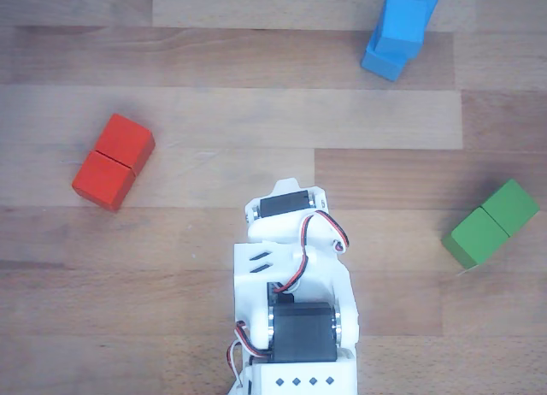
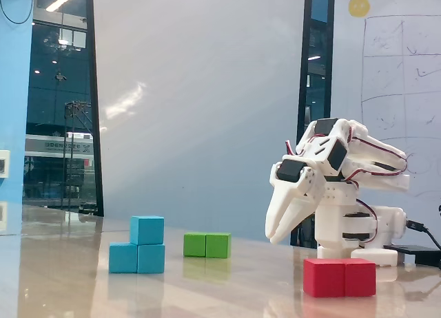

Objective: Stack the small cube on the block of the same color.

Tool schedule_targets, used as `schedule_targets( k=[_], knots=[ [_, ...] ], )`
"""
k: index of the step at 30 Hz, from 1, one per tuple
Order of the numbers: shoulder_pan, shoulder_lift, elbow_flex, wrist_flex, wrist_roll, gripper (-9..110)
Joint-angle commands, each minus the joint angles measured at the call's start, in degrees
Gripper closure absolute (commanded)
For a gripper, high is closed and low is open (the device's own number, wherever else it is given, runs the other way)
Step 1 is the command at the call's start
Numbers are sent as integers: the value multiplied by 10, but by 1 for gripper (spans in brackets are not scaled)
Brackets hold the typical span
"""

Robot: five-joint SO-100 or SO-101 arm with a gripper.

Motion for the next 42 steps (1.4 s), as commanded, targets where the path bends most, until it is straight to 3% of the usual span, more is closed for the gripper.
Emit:
schedule_targets(
  k=[1,9,33,42],
  knots=[
    [-1,11,-4,-14,3,98],
    [-1,111,9,65,4,98],
    [-1,110,8,66,5,98],
    [0,110,7,66,105,98]
  ],
)
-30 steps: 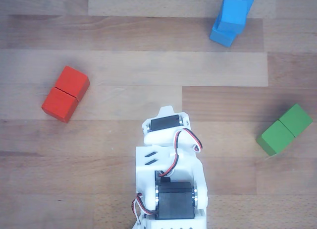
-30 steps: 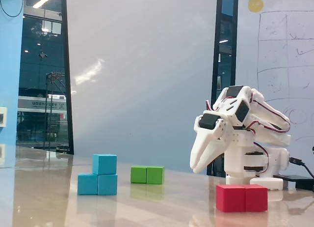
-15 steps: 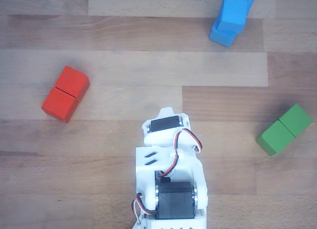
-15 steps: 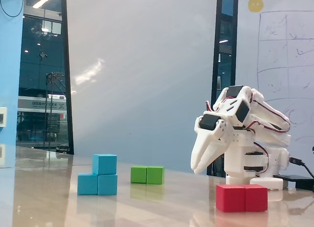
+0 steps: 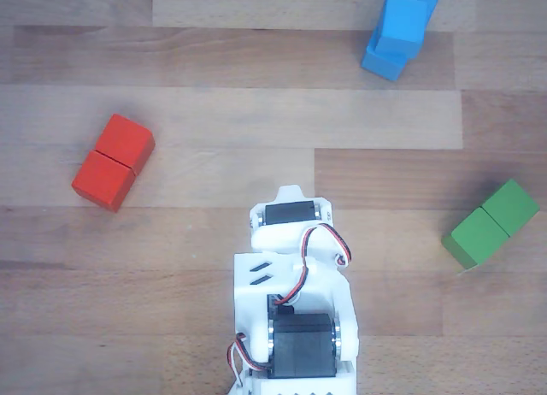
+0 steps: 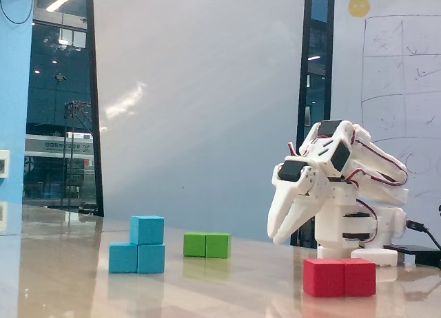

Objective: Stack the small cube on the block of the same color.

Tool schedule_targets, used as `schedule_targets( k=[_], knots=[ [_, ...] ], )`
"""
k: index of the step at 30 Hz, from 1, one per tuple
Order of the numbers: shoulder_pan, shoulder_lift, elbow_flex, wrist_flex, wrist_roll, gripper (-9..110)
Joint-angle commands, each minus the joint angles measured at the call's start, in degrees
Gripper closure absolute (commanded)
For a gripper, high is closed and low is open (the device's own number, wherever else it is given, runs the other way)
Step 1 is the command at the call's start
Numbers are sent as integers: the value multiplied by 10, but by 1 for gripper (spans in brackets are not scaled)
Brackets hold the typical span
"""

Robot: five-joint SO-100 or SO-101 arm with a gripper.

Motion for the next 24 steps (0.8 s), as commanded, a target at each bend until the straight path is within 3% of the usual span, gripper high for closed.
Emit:
schedule_targets(
  k=[1,24],
  knots=[
    [0,20,-10,2,39,98],
    [-1,19,-12,2,33,98]
  ],
)
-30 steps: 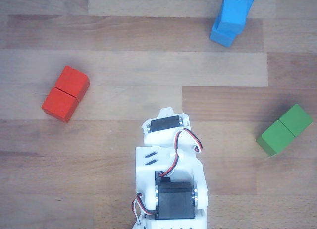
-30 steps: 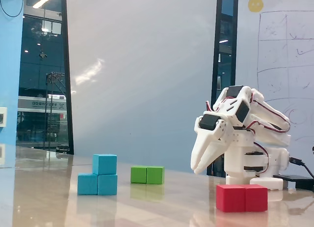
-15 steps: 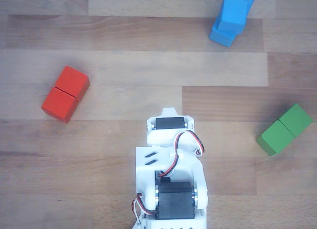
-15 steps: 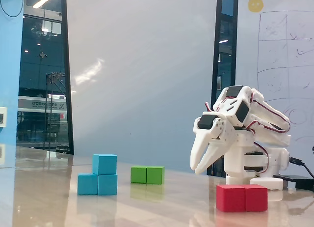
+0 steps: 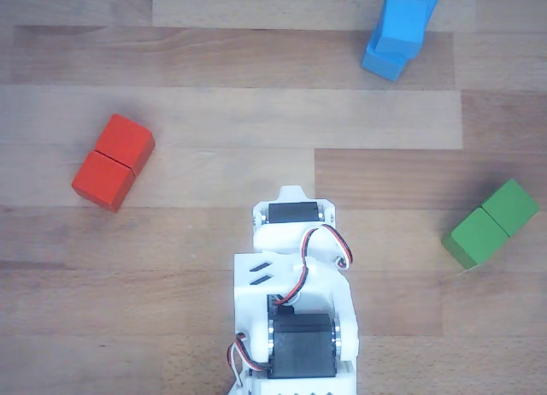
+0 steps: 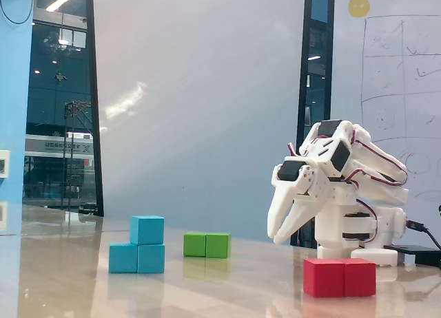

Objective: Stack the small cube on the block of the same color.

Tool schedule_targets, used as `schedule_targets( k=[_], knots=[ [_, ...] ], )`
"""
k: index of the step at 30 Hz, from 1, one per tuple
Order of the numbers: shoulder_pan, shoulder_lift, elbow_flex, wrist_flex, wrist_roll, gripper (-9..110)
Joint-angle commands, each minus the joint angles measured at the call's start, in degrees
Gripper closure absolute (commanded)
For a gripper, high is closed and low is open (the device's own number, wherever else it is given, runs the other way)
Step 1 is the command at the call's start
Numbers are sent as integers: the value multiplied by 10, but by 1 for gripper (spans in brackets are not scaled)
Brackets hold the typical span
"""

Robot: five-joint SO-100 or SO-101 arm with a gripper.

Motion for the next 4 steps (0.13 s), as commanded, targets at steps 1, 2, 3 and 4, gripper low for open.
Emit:
schedule_targets(
  k=[1,2,3,4],
  knots=[
    [-1,19,-12,2,4,98],
    [-1,19,-12,2,4,98],
    [-1,19,-12,2,4,98],
    [-1,19,-12,2,4,98]
  ],
)
